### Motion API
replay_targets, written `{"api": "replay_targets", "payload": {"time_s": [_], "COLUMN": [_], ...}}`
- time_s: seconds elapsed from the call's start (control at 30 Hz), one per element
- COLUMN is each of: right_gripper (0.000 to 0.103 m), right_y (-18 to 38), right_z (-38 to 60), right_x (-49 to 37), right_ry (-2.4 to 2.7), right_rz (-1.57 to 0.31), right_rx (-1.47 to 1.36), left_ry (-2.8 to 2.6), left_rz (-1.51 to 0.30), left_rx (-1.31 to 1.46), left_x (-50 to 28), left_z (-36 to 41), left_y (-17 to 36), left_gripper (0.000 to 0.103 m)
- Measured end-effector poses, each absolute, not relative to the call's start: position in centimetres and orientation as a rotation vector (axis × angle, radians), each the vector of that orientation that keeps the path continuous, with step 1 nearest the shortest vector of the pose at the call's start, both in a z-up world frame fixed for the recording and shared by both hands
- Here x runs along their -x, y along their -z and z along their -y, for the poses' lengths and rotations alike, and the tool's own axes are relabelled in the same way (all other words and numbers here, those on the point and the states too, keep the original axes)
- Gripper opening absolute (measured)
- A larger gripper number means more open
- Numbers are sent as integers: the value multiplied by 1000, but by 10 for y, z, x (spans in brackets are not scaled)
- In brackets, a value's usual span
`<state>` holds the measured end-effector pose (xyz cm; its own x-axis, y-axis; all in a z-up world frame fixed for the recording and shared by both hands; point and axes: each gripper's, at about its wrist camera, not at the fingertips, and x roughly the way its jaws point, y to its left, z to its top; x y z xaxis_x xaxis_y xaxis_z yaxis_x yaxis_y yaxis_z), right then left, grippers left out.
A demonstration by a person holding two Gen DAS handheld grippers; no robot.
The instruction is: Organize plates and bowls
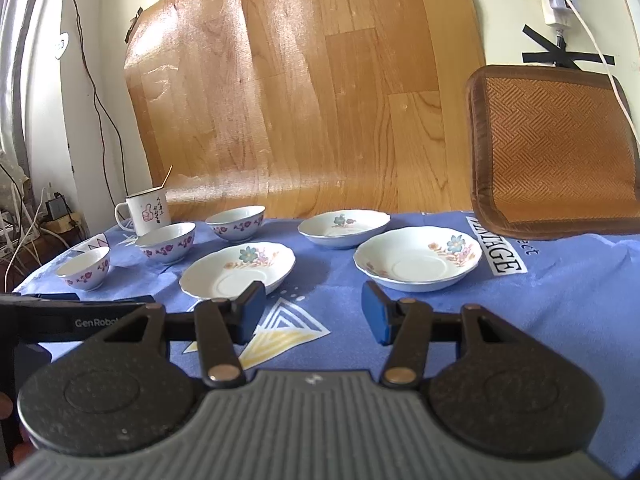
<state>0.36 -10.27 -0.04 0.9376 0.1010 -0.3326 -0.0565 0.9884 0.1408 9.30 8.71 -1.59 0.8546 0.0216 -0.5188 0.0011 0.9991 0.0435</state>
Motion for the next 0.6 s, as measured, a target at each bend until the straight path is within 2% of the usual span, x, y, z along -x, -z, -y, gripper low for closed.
{"api": "replay_targets", "payload": {"time_s": [0.6], "right_gripper": [56], "right_y": [1], "right_z": [102], "right_x": [-6], "right_ry": [-92], "right_rz": [-360], "right_rx": [-122], "left_ry": [-12], "left_rz": [-558], "left_rx": [-28], "left_x": [-93], "left_z": [-89], "left_y": [18], "left_gripper": [102]}}
